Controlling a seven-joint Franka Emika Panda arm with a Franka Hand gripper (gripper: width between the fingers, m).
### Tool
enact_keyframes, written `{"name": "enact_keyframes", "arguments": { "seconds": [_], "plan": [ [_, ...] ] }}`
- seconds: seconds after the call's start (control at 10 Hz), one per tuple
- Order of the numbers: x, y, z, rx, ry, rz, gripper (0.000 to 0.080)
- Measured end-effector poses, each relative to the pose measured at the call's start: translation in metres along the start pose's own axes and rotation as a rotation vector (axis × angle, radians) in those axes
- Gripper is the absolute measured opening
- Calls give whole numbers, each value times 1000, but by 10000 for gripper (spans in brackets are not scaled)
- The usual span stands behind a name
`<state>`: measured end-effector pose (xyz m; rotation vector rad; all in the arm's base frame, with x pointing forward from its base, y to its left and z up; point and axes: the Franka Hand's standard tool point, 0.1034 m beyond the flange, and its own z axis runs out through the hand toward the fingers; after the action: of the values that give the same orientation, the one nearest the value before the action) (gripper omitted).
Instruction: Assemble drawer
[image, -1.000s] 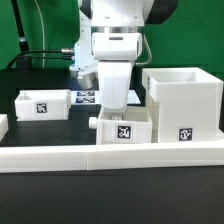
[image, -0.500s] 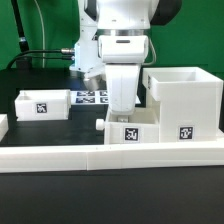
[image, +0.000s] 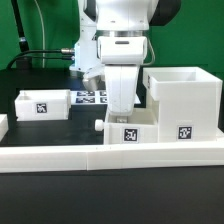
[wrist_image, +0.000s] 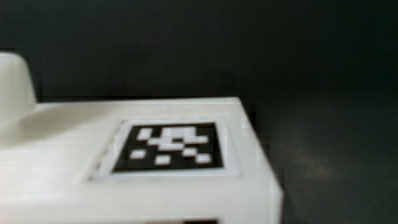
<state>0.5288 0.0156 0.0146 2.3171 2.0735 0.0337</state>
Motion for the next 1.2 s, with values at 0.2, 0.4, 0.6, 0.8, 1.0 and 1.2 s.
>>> {"name": "enact_keyframes", "arguments": {
  "seconds": [0.2,0.4,0.6,0.8,1.0,1.2],
  "plan": [
    [-1,0,-1,7,-4,0,42],
    [-3,-1,0,7,-4,21,42],
    [-4,-1,0,8,-5,13,42],
    [-5,-1,0,6,-4,-3,42],
    [-5,-2,0,6,-4,4,42],
    [-5,-2,1,7,-4,1,42]
  ]
}}
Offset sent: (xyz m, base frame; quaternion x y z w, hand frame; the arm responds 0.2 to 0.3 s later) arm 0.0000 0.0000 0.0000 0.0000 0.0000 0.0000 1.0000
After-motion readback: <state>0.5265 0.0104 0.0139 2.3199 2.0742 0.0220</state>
